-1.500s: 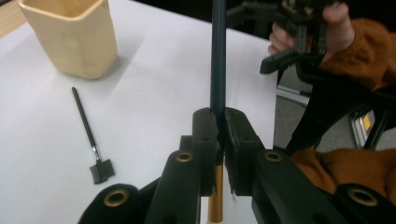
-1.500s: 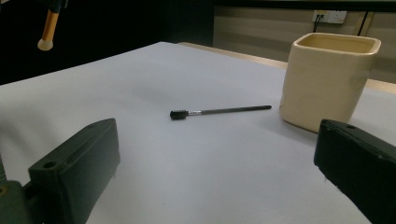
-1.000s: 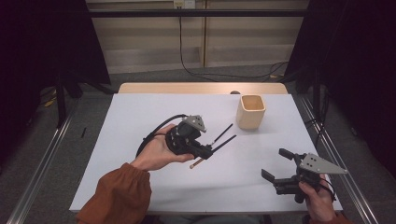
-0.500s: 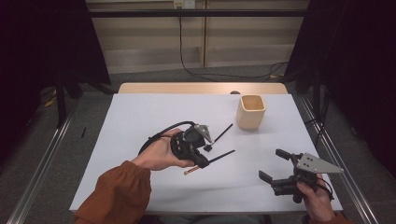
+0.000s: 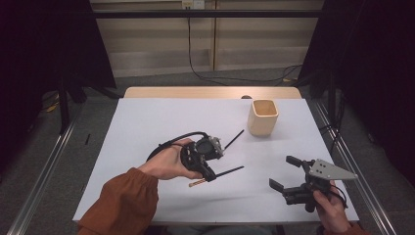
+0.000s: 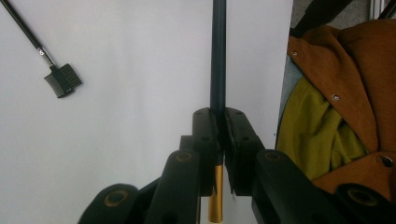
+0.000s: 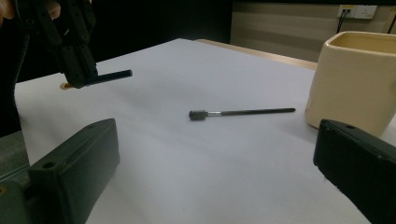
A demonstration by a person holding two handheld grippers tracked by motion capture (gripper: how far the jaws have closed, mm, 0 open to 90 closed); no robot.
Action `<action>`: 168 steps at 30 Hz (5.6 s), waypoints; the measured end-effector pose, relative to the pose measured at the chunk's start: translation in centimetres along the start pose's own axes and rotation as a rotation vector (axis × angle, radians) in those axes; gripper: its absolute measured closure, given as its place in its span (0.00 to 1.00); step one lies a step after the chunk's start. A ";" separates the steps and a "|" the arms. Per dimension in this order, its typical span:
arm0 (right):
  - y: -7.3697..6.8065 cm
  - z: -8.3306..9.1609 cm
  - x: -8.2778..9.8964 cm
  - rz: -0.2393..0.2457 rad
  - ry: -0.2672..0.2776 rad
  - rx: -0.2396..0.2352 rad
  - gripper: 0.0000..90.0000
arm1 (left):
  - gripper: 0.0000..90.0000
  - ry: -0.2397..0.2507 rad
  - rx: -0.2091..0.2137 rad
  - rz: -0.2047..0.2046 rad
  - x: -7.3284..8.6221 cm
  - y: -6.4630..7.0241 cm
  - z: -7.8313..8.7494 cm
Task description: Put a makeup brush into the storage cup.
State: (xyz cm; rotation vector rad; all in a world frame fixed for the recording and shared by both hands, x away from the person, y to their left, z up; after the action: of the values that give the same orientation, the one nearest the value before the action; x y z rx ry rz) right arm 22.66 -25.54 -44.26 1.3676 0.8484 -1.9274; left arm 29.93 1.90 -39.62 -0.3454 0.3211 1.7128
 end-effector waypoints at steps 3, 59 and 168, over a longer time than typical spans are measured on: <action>0.1 0.0 -0.1 0.000 0.007 0.001 0.00 | 0.93 -0.011 0.016 0.006 0.3 0.1 -0.1; -1.3 -8.6 -8.5 0.240 -0.633 -0.549 0.09 | 0.93 -0.119 0.031 -0.055 0.6 -0.1 -0.9; -0.3 -11.6 -5.5 0.191 -0.894 -0.665 0.96 | 0.04 0.235 -0.130 0.171 4.5 -1.8 -0.7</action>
State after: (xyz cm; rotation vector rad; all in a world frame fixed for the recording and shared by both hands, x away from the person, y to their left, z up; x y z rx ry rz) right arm 30.41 -15.57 -41.96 0.1361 0.7406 -1.6192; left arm 31.03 5.95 -42.13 -0.6332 0.4213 1.8691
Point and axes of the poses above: each handheld gripper's, and its own axes: z roughly backward along the jaws, x roughly out of its underside, y roughly to its right, the point moved 4 cm from there along -z, roughly forward along the jaws, and after that the axes turned 11 degrees about -x, right-handed, at the moved point
